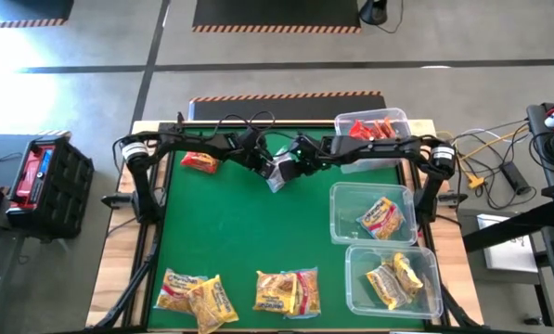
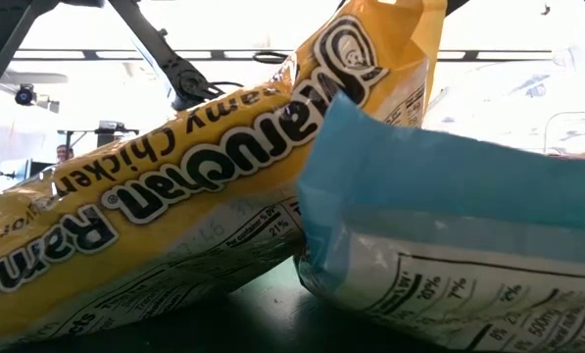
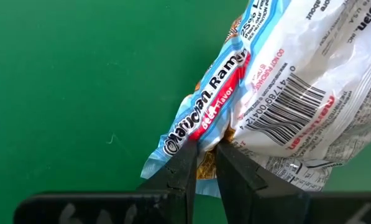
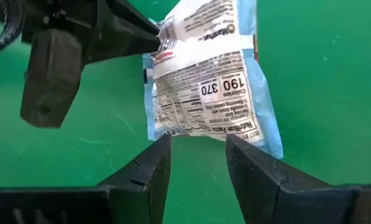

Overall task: Sort Maruchan noodles
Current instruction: Put the top middle blue noodle pack into the middle transparent bin

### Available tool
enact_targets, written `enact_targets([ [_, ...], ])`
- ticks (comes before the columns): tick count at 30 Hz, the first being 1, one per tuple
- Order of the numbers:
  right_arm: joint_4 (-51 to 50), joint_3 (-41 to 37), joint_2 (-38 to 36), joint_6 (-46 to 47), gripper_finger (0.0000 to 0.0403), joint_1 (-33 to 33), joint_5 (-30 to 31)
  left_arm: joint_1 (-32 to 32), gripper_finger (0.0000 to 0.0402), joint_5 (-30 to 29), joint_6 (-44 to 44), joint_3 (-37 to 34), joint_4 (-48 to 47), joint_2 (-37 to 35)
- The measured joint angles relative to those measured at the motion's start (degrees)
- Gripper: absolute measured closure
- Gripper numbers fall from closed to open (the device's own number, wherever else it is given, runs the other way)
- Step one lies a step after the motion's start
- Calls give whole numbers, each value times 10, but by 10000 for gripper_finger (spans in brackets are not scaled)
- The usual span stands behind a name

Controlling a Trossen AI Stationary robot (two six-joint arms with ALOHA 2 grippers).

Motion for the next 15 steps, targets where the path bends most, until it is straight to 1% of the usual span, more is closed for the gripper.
enact_targets([
  [2,0,0,0,-8,261,0,3,0,361,0,0,0,1,0],
  [6,0,3,0,-34,261,0,49,0,361,0,0,0,1,0],
  [9,-1,5,-1,-38,258,-5,53,0,361,7,-2,0,1,0],
  [15,-2,5,2,-75,228,-35,-24,0,361,8,-12,0,1,0],
])
